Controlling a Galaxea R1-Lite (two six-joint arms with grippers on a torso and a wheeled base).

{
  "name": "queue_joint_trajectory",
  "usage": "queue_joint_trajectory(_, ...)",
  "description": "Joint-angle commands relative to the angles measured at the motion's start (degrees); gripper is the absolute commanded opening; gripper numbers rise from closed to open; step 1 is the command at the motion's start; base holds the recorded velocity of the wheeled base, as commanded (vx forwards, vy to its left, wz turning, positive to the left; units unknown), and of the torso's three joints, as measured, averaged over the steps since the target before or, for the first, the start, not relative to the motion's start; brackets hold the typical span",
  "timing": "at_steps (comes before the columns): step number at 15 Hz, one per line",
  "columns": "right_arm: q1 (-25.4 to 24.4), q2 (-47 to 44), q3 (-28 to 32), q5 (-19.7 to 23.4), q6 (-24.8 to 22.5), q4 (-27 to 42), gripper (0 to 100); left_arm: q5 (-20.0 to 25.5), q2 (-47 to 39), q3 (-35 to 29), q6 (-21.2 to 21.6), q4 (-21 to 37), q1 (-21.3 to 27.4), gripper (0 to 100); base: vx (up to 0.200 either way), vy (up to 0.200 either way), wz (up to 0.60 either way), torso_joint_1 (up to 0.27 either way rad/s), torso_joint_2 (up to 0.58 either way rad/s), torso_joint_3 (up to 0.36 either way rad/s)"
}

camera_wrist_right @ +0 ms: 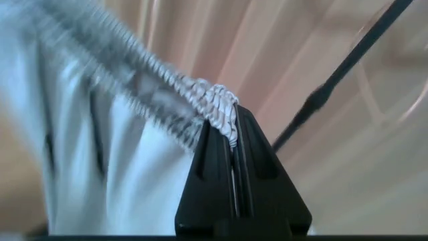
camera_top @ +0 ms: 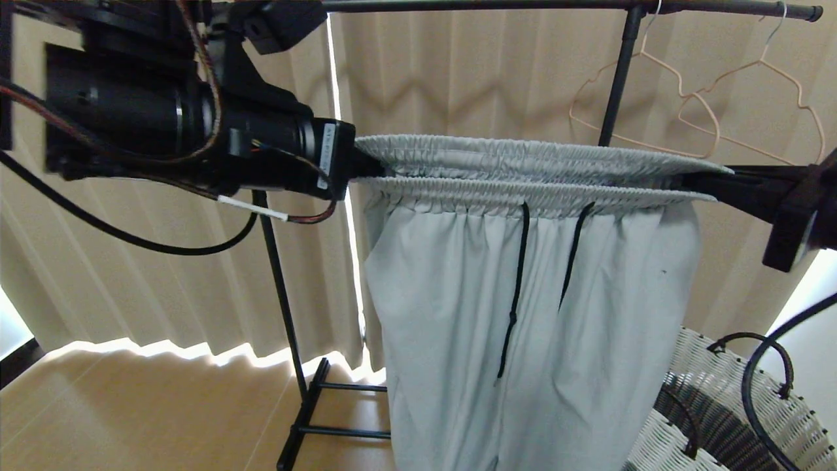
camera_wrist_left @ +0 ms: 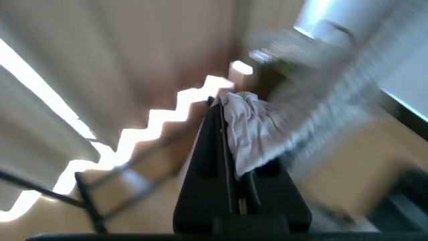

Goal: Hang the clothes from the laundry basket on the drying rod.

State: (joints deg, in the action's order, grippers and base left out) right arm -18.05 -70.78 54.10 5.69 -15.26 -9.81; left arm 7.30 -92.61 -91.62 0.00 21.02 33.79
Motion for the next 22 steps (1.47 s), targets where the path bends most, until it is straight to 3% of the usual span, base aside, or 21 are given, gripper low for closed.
queue_joint_trajectory(1, -0.2, -5.2, 0.0, -0.1, 2.2, -5.1, 0, 5.7, 7.7, 0.3, 1.0, 6.1, 0.0, 0, 0.0, 0.0, 0.0, 0.0, 0.0, 0.0)
queue_joint_trajectory(2, -0.4, -6.4, 0.2, 0.0, 3.4, -7.2, 0, 6.7, 9.2, 1.2, 2.4, 7.7, 0.0, 0, 0.0, 0.0, 0.0, 0.0, 0.0, 0.0)
queue_joint_trajectory(3, -0.8, -8.7, 0.5, 0.4, 4.7, -10.9, 0, 6.8, 12.2, 5.1, 7.5, 8.1, 0.0, 0, 0.0, 0.0, 0.0, 0.0, 0.0, 0.0)
queue_joint_trajectory(5, -1.3, -11.4, 1.0, 0.8, 4.8, -14.2, 0, 6.8, 14.7, 9.7, 12.0, 7.8, 0.1, 0, 0.0, 0.0, 0.0, 0.0, 0.0, 0.0)
queue_joint_trajectory(8, -1.6, -13.0, 1.7, 1.3, 4.7, -15.5, 0, 6.8, 16.7, 12.2, 12.2, 5.4, 3.1, 0, 0.0, 0.0, 0.0, 0.0, 0.0, 0.0)
queue_joint_trajectory(12, -1.7, -12.0, 1.4, 0.6, 4.6, -14.8, 0, 5.7, 15.8, 12.3, 12.7, 0.8, 3.1, 0, 0.0, 0.0, 0.0, 0.0, 0.0, 0.0)
queue_joint_trajectory(13, -0.2, -9.7, 1.3, 0.4, 4.0, -13.2, 0, -2.1, 13.7, 13.1, 12.1, -7.9, 2.8, 0, 0.0, 0.0, 0.0, 0.0, 0.0, 0.0)
queue_joint_trajectory(14, 0.2, -8.7, 1.5, 0.5, 4.0, -12.2, 0, -5.5, 13.0, 14.4, 12.0, -11.3, 2.8, 0, 0.0, 0.0, 0.0, 0.0, 0.0, 0.0)
queue_joint_trajectory(16, 0.2, -8.3, 0.8, 0.4, 4.1, -12.1, 0, -6.3, 12.8, 17.6, 12.3, -14.2, 3.0, 0, 0.0, 0.0, 0.0, 0.0, 0.0, 0.0)
queue_joint_trajectory(22, 0.2, -8.2, 1.6, 0.5, 4.0, -12.3, 0, -6.4, 13.2, 16.6, 12.3, -14.7, 2.7, 0, 0.0, 0.0, 0.0, 0.0, 0.0, 0.0)
